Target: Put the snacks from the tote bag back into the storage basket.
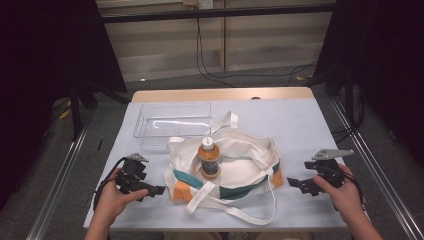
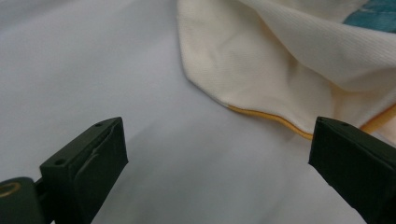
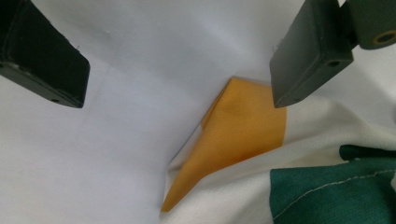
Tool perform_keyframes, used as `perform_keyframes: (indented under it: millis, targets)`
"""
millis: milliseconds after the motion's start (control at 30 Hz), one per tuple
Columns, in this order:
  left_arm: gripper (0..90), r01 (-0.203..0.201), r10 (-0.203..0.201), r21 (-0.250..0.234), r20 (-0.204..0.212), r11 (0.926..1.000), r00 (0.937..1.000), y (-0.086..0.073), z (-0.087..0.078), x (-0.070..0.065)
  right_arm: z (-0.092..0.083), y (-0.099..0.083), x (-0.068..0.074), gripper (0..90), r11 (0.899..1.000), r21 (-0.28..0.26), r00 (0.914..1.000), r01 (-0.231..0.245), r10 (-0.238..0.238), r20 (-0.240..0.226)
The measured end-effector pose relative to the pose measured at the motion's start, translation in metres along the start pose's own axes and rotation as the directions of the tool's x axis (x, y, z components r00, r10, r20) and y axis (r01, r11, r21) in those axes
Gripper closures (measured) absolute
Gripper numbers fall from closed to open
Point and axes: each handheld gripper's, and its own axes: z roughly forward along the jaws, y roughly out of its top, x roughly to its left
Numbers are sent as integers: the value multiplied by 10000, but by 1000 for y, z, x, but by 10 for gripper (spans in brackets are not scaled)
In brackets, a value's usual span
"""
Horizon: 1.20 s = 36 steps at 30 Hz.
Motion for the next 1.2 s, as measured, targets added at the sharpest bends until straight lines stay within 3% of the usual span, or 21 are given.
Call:
perform_keyframes:
  millis: [33,100,200,233,300,333,467,533,567,600,767,900,1200]
  targets:
    - [41,-162,163,148,-59,9998,9998,1,-2,0,1,0,0,46,10000,43,10000,47,-47,9]
    - [42,-18,18,125,8,9999,10000,3,-2,-3,0,0,0,47,10000,38,10000,18,-18,-24]
    - [44,-137,133,312,126,9994,9998,6,-2,-5,-1,0,1,47,9999,-76,9999,-85,84,-64]
    - [46,-311,305,389,144,9988,9994,8,-2,-5,-1,-1,1,47,9999,-12,9999,-102,102,-59]
    - [47,-207,202,369,147,9991,9997,9,-2,-6,-1,-1,2,47,10000,12,9999,-65,65,-91]
    - [48,-416,409,548,132,9976,9991,13,-4,-7,0,-1,2,47,9999,117,9999,12,-10,-126]
    - [49,-577,567,722,161,9957,9983,20,-7,-11,-1,0,3,46,10000,55,9999,-50,50,-128]
    - [49,-452,445,683,118,9966,9989,23,-9,-13,0,0,2,47,10000,-29,9999,41,-42,-149]
    - [49,-647,640,796,114,9947,9979,25,-11,-12,0,0,2,46,10000,-19,9999,22,-22,-159]
    - [50,-465,462,694,63,9965,9989,27,-12,-13,-1,0,2,47,10000,5,9999,-30,30,-134]
    - [51,-862,874,1143,-58,9897,9962,40,-15,-17,-1,-1,1,47,9999,-10,9998,-150,150,-152]
    - [51,-865,864,1139,56,9897,9962,47,-15,-21,-1,-1,1,47,9999,7,9998,-165,165,-135]
    - [50,-1196,1202,1483,48,9817,9927,66,-19,-28,1,-1,3,47,10000,31,9996,-9,10,-289]
